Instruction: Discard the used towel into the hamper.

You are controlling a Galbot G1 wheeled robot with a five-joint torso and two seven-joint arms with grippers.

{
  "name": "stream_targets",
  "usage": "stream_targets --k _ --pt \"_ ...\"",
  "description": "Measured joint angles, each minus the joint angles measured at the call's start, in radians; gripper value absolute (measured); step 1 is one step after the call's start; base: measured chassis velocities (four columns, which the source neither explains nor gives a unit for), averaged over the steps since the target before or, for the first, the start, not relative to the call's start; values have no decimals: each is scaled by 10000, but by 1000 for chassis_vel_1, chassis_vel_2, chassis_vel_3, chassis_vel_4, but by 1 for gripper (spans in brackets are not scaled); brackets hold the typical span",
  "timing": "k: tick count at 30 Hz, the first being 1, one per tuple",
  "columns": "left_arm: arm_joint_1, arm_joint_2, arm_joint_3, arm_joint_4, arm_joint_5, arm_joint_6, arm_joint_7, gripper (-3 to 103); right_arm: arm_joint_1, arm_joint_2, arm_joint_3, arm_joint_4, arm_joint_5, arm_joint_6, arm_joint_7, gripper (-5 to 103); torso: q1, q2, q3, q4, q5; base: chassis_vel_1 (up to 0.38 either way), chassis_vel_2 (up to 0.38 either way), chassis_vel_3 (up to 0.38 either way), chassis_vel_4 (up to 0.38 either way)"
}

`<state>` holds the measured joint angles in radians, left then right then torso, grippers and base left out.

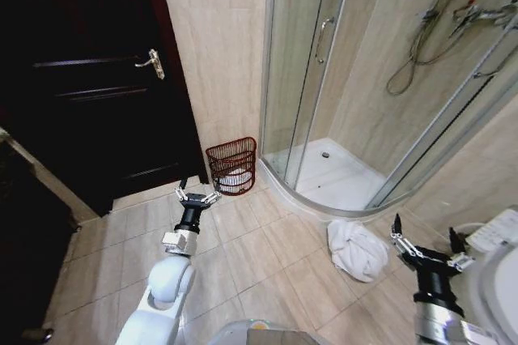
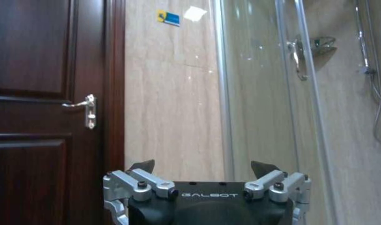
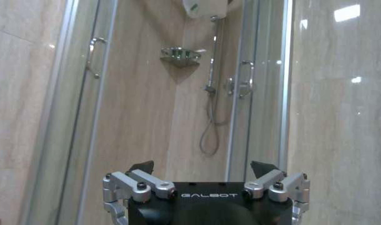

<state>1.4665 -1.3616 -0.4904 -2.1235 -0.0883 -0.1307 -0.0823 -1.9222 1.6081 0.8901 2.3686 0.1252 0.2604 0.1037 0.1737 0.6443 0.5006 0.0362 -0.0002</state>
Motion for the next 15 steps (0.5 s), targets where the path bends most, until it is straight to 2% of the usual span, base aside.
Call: stream_targets --k 5,15 --pt "31 -95 -71 101 -19 -181 0 100 -45 0 -18 4 -29 17 -8 100 0 0 0 -4 0 -197 -173 163 181" --pt "46 -154 -35 68 5 -193 5 100 -37 0 37 9 -5 15 9 100 0 0 0 1 4 -167 -152 166 162"
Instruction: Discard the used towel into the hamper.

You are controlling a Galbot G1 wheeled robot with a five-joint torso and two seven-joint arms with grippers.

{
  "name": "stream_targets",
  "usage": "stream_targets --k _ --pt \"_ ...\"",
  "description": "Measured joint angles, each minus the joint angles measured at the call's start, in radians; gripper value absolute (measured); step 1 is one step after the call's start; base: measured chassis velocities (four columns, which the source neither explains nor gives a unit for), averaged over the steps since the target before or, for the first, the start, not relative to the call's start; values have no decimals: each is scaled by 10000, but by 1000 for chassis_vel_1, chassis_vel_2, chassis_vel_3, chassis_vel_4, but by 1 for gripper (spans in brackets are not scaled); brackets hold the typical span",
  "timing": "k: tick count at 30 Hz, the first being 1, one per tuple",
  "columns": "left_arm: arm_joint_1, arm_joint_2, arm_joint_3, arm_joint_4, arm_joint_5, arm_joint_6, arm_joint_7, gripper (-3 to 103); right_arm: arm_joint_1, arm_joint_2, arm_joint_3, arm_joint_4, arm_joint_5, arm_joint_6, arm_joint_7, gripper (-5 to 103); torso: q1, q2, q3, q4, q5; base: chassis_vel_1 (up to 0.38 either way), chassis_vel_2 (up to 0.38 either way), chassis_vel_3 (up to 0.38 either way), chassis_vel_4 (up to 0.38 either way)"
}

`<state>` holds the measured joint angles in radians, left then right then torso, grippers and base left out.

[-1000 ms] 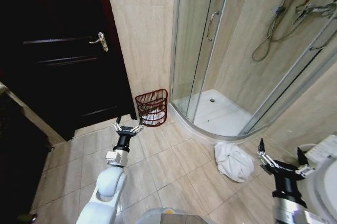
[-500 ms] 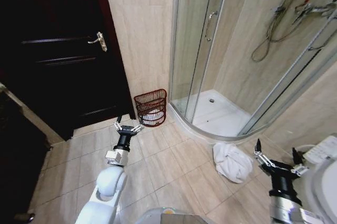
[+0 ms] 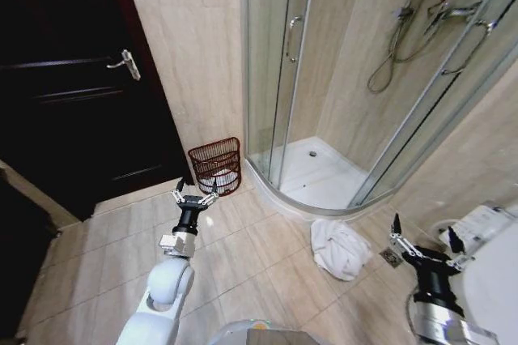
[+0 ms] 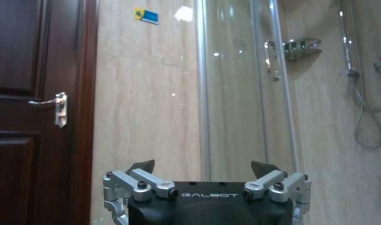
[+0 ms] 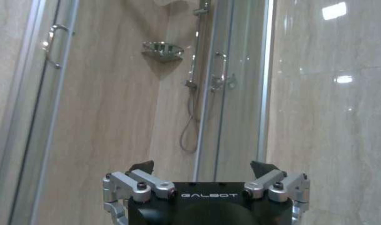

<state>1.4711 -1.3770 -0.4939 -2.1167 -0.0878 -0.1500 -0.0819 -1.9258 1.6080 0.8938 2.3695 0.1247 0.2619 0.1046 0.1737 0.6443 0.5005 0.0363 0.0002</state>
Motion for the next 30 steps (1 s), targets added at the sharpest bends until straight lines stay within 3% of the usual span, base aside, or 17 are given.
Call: stream_targets --k 16,23,30 --pt "16 216 -39 17 -360 -11 6 100 15 0 -96 93 -335 58 -4 100 1 0 1 -1 2 -139 -141 141 129" --pt "0 188 165 -155 -740 456 253 100 14 0 -46 122 -372 53 4 100 12 26 9 1 -2 -12 -34 29 10" --pt "-289 251 277 -191 -755 652 292 100 3 0 -55 140 -466 122 3 100 157 353 195 -4 -2 0 0 0 0"
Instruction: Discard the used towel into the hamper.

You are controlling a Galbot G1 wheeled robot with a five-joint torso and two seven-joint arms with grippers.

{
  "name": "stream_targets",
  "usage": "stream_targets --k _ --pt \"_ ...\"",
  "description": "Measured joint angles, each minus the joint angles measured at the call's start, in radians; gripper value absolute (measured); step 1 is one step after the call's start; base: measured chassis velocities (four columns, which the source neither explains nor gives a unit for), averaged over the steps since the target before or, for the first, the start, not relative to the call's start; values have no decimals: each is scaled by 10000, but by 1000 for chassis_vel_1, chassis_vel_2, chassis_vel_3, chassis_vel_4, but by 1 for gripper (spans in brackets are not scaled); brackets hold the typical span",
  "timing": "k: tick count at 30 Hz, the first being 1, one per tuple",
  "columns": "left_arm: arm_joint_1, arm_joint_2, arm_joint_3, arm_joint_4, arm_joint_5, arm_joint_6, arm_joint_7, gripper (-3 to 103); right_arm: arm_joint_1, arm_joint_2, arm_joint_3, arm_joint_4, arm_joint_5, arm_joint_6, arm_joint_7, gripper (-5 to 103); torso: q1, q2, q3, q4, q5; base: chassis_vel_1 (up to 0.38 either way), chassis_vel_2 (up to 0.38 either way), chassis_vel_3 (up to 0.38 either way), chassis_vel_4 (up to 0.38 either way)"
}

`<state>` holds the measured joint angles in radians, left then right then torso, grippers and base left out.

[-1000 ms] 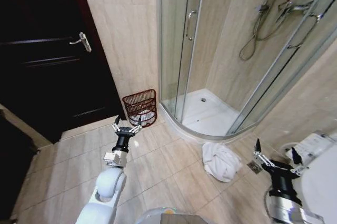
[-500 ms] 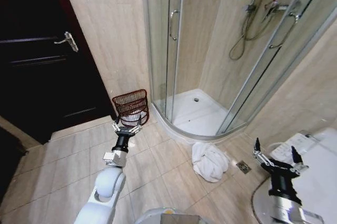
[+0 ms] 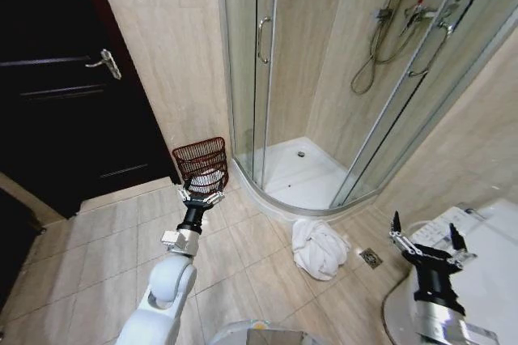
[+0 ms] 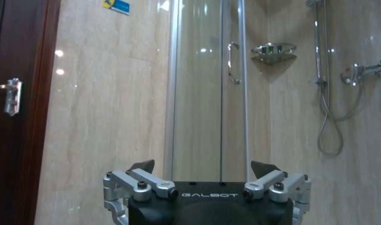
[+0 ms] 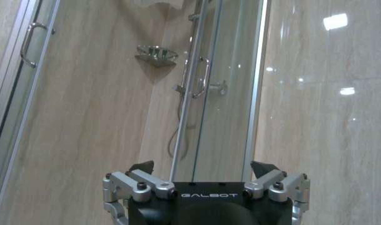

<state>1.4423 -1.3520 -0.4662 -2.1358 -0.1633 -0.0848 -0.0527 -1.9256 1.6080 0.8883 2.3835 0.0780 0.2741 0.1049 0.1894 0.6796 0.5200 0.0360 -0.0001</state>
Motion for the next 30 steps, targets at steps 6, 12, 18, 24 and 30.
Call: stream_targets --k 6,12,18,24,30 --pt "-67 62 -7 -9 77 148 -5 100 8 0 -9 16 -10 2 -8 100 90 196 113 3 1 0 0 0 0" --pt "-122 70 -40 -14 176 259 -53 100 21 0 1 151 -10 -76 -23 100 227 528 301 3 0 -9 -13 -17 -11" --pt "-163 70 -28 -58 145 314 -166 100 15 0 16 176 9 -92 -15 100 369 832 462 1 -1 -39 -46 -60 -52" --pt "-224 25 -7 -180 40 532 -344 100 -37 0 29 234 39 -92 -11 100 439 987 546 2 0 -17 -26 -40 -16" --pt "-187 -16 37 -298 83 643 -365 100 -73 0 38 248 160 5 -161 100 549 1250 699 5 0 0 0 0 0"
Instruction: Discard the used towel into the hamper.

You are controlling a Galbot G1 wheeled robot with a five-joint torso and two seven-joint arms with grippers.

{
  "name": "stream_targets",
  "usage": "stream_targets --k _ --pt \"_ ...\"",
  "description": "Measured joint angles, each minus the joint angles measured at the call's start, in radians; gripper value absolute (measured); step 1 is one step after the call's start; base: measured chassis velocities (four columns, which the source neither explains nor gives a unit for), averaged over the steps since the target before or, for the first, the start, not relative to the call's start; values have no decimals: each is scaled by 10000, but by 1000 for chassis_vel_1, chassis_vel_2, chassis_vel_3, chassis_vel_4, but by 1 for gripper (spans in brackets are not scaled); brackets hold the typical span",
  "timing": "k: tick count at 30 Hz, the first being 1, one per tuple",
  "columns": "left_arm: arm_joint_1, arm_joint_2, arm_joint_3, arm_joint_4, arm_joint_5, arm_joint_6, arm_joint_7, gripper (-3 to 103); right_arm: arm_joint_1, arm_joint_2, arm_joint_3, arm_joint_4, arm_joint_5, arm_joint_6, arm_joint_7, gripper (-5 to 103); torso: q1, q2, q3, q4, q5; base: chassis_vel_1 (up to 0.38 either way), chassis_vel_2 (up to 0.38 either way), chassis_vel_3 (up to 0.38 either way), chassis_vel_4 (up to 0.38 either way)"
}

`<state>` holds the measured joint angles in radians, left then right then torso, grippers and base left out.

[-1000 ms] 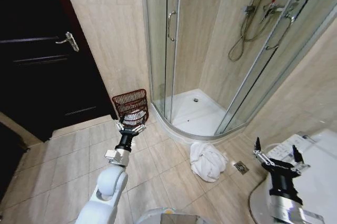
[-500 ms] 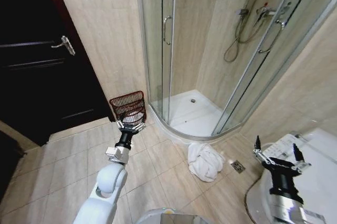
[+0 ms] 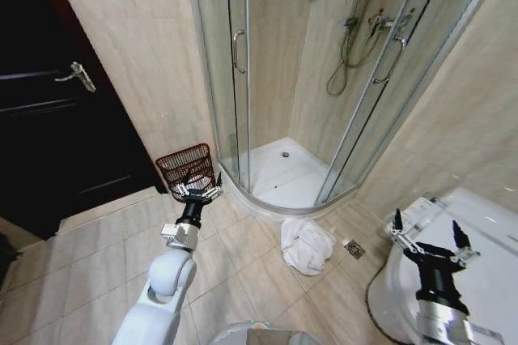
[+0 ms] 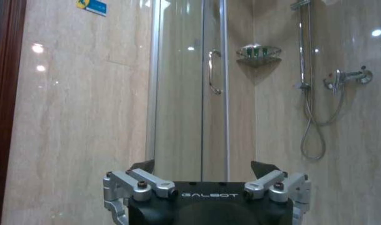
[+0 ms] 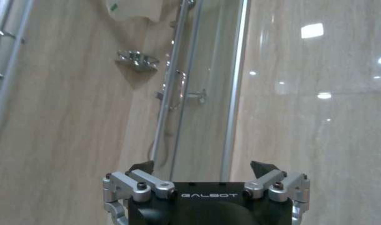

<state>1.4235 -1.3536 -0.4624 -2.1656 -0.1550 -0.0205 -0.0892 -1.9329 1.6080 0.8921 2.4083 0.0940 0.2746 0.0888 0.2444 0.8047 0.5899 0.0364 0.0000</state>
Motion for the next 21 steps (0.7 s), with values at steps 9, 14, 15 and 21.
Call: stream_targets --k 9,14,15,21 --pt "-204 68 44 -295 24 1362 -470 100 -182 0 -78 24 1262 -233 -1680 100 157 358 200 -3 0 0 0 0 0" --pt "-634 -154 219 283 788 1508 -559 100 278 0 -388 -17 1132 -837 -2368 100 271 608 338 -3 0 0 0 0 0" --pt "-719 -253 258 469 1071 1438 -561 100 412 0 -498 -39 1083 -909 -2521 100 296 661 364 -2 -1 0 0 0 0" --pt "-1069 -417 160 1370 2068 1080 -504 100 1141 0 -799 -757 841 -955 -2795 100 423 924 499 -1 0 0 0 0 0"
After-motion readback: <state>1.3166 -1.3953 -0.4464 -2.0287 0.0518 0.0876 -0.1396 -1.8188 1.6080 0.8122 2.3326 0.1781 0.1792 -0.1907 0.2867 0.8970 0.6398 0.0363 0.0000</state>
